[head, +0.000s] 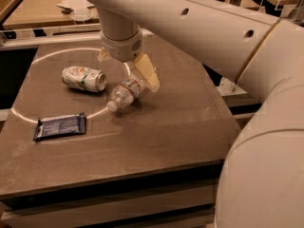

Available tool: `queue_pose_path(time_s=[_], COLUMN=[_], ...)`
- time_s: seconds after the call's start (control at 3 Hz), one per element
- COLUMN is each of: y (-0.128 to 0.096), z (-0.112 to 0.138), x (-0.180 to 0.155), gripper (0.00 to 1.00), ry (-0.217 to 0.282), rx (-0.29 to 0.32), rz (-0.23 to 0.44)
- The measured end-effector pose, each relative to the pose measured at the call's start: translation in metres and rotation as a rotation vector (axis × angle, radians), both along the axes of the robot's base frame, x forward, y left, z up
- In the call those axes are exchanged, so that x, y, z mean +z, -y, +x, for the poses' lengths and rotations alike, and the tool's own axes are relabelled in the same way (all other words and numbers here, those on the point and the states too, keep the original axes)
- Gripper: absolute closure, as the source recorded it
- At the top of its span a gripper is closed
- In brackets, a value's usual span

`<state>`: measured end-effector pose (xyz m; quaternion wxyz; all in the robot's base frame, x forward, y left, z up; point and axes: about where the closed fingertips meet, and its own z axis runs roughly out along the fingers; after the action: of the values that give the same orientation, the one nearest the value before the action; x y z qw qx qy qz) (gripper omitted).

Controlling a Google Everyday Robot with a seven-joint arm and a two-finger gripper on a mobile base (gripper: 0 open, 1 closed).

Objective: Knock water bottle over

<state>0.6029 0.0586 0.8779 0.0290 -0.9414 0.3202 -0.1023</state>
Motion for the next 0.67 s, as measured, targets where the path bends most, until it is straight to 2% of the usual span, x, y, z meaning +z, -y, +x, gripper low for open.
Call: queue_pose_path(time_s=[0.33,0.67], y=[0.009,0.041], z=[-0.008,-0.031], x=[0.023,0.039], gripper=[0.0,0.0], ry=[0.016,0.008], rx=[-0.093,-0.306], rz=[0.165,0.493])
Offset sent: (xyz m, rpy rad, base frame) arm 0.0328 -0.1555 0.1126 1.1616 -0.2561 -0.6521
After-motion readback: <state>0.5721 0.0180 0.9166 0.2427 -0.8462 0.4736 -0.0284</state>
